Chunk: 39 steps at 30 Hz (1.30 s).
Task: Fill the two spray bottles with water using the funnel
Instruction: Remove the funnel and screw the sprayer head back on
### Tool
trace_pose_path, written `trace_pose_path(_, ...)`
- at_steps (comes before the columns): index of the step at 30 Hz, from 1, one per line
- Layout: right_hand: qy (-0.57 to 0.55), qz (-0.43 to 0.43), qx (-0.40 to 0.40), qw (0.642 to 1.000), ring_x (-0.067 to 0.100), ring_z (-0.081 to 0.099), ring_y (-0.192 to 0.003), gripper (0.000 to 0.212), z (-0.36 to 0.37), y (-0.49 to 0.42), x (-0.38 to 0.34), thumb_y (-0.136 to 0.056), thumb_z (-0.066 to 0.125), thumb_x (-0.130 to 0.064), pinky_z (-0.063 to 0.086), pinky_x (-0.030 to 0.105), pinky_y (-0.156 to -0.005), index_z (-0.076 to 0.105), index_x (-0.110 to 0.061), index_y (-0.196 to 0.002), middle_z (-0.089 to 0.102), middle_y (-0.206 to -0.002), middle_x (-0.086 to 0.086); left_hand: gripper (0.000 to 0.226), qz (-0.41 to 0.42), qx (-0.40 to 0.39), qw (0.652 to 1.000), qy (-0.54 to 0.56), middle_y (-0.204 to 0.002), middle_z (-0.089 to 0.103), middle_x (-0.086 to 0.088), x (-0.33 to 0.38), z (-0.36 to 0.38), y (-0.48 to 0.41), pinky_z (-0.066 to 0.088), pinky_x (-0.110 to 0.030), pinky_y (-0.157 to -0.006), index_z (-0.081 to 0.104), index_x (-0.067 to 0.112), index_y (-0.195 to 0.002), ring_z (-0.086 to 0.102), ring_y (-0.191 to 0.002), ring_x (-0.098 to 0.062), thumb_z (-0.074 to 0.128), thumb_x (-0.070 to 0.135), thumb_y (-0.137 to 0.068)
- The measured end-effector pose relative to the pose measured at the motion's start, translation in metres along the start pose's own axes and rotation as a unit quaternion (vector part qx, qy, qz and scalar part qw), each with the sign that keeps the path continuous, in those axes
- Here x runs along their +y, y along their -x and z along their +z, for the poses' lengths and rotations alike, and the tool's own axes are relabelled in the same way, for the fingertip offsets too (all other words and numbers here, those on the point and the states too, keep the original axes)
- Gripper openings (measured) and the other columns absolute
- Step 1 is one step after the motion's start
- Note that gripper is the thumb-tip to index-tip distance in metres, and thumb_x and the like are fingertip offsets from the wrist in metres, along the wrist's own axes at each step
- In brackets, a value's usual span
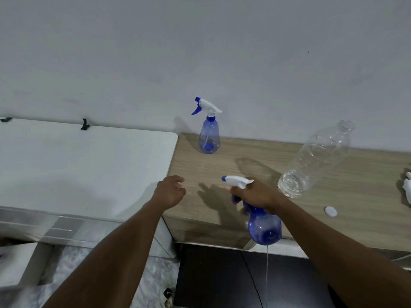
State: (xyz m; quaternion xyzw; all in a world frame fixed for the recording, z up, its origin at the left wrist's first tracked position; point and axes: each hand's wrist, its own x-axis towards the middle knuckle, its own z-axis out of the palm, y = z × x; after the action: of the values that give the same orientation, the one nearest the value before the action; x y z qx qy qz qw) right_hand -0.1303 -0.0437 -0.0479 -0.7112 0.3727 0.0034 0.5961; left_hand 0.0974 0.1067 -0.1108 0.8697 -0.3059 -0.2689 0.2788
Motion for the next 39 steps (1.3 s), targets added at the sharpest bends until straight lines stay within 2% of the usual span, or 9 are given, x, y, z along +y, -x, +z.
trace_pose_path(4,0.009,0.063,-0.022,0.998,0.015,0.062,-0.060,0.031,0.009,0.001,0.011,-0.091,0.068,-0.033,0.059,0.043,-0.059,0.066,-0.017,-0.118,0.063,-0.079,0.015,0.037,0.009,0.001,1.000,0.008,-0.108,0.067,0.000,-0.005,0.001,0.001,0.049,-0.031,-0.097,0.065,0.024,-0.121,0.064,-0.102,-0.018,0.067,0.022,-0.084)
trace_pose_path(8,0.033,0.043,0.030,0.998,0.014,0.060,-0.054,0.022,0.012,-0.002,0.010,-0.094,0.065,-0.030,0.057,0.037,-0.053,0.064,-0.015,-0.109,0.062,-0.072,0.012,0.039,0.035,0.000,0.999,-0.002,-0.110,0.067,0.000,-0.002,0.006,0.003,0.052,-0.035,-0.096,0.063,0.023,-0.123,0.064,-0.100,-0.019,0.067,0.023,-0.085)
trace_pose_path(13,0.036,0.032,0.066,0.997,0.022,0.068,-0.071,0.022,0.009,-0.008,0.007,-0.092,0.067,-0.033,0.059,0.037,-0.052,0.066,-0.016,-0.107,0.067,-0.076,0.012,0.039,0.043,0.002,0.999,-0.016,-0.109,0.067,0.000,-0.002,0.006,0.004,0.051,-0.034,-0.095,0.063,0.025,-0.123,0.064,-0.098,-0.019,0.067,0.023,-0.084)
trace_pose_path(16,0.053,0.032,0.067,0.996,0.020,0.065,-0.062,0.002,0.007,-0.010,0.006,-0.093,0.066,-0.029,0.056,0.036,-0.051,0.065,-0.028,-0.094,0.065,-0.072,0.010,0.039,0.045,0.004,0.999,-0.021,-0.110,0.067,-0.001,-0.003,0.006,0.005,0.051,-0.035,-0.095,0.063,0.024,-0.123,0.064,-0.097,-0.020,0.067,0.023,-0.085)
trace_pose_path(27,0.093,0.041,0.063,0.993,0.022,0.061,-0.059,0.008,0.012,-0.021,-0.004,-0.093,0.065,-0.027,0.053,0.032,-0.046,0.061,-0.028,-0.101,0.064,-0.074,0.010,0.039,0.051,-0.006,0.998,-0.025,-0.104,0.063,0.003,0.006,0.004,0.004,0.051,-0.032,-0.090,0.062,0.024,-0.125,0.062,-0.092,-0.018,0.066,0.024,-0.086)
trace_pose_path(31,0.032,0.032,0.054,0.997,0.019,0.069,-0.068,0.032,0.004,-0.025,-0.010,-0.086,0.068,-0.036,0.058,0.037,-0.051,0.059,-0.019,-0.111,0.068,-0.078,0.010,0.039,0.054,-0.005,0.998,-0.032,-0.106,0.064,0.003,0.010,0.003,0.000,0.052,-0.032,-0.091,0.062,0.025,-0.125,0.062,-0.091,-0.018,0.065,0.024,-0.086)
trace_pose_path(33,-0.008,0.014,0.088,0.996,0.021,0.069,-0.071,0.038,-0.004,-0.029,-0.017,-0.083,0.066,-0.036,0.059,0.041,-0.056,0.055,-0.015,-0.112,0.071,-0.083,0.011,0.040,0.057,-0.005,0.998,-0.033,-0.105,0.063,0.003,0.014,0.002,-0.003,0.052,-0.033,-0.092,0.062,0.024,-0.126,0.063,-0.091,-0.018,0.066,0.024,-0.086)
trace_pose_path(36,0.021,-0.053,0.150,0.987,0.024,0.070,-0.078,0.027,-0.024,-0.031,-0.036,-0.086,0.065,-0.033,0.050,0.031,-0.053,0.057,-0.015,-0.105,0.074,-0.092,0.009,0.039,0.070,-0.002,0.997,-0.031,-0.103,0.063,0.003,0.026,0.002,-0.009,0.052,-0.033,-0.091,0.062,0.023,-0.126,0.063,-0.092,-0.018,0.066,0.023,-0.087)
trace_pose_path(39,0.049,-0.122,0.204,0.970,0.030,0.071,-0.081,0.027,-0.047,-0.029,-0.057,-0.084,0.074,-0.036,0.062,0.044,-0.063,0.063,-0.012,-0.093,0.072,-0.090,0.011,0.040,0.091,0.008,0.995,-0.031,-0.107,0.067,0.002,0.043,0.002,-0.015,0.051,-0.035,-0.095,0.063,0.024,-0.124,0.065,-0.096,-0.020,0.066,0.024,-0.085)
